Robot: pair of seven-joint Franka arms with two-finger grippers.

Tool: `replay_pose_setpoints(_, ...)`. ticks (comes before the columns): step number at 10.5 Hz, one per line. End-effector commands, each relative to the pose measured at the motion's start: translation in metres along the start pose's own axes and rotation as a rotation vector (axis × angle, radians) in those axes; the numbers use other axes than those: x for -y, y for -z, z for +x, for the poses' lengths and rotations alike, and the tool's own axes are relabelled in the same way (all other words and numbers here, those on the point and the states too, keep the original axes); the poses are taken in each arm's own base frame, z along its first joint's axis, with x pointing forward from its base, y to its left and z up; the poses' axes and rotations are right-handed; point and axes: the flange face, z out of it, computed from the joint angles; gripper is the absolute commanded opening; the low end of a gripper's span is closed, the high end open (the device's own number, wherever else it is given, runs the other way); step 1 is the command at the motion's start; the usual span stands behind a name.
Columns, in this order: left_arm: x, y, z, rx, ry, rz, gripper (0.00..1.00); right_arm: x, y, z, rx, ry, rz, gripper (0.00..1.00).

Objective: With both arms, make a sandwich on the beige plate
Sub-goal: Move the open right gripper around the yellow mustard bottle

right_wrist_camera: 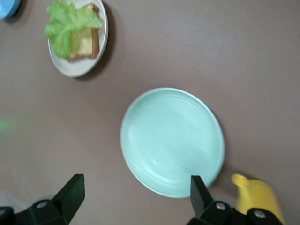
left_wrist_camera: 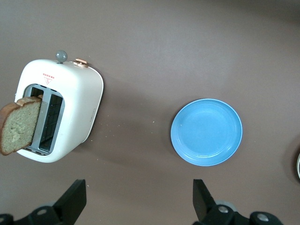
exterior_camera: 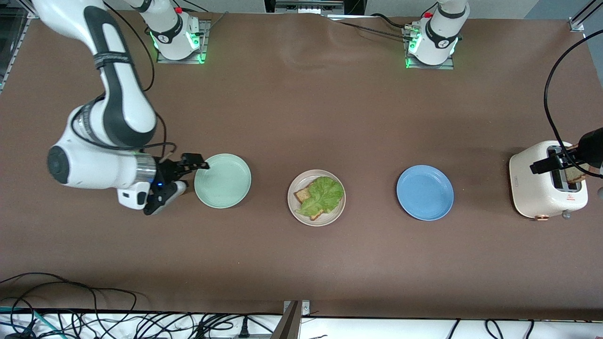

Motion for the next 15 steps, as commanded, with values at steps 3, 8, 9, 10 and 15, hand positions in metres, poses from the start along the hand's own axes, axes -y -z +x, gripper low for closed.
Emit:
replay_pose_setpoints(3, 0.001, 0.003, -0.004, 0.006, -0.015, -0.015, 1.00, -0.057, 0.026, -0.052, -0.014, 0.325, 0.024, 1.00)
replay_pose_setpoints(8, 0.001, 0.002, -0.003, 0.005, -0.013, -0.016, 1.00, -0.104, 0.049, -0.096, -0.132, 0.594, 0.095, 1.00)
replay_pose_setpoints(9, 0.001, 0.002, -0.003, 0.005, -0.013, -0.016, 1.00, -0.115, 0.047, -0.106, -0.180, 0.649, 0.121, 1.00)
replay_pose_setpoints(10, 0.001, 0.003, -0.003, 0.003, -0.015, -0.017, 1.00, -0.128, 0.042, -0.115, -0.255, 0.692, 0.161, 1.00)
replay_pose_setpoints(15, 0.000, 0.000, -0.002, 0.009, -0.015, -0.017, 1.00, -0.189, -0.001, -0.166, -0.488, 0.854, 0.249, 1.00)
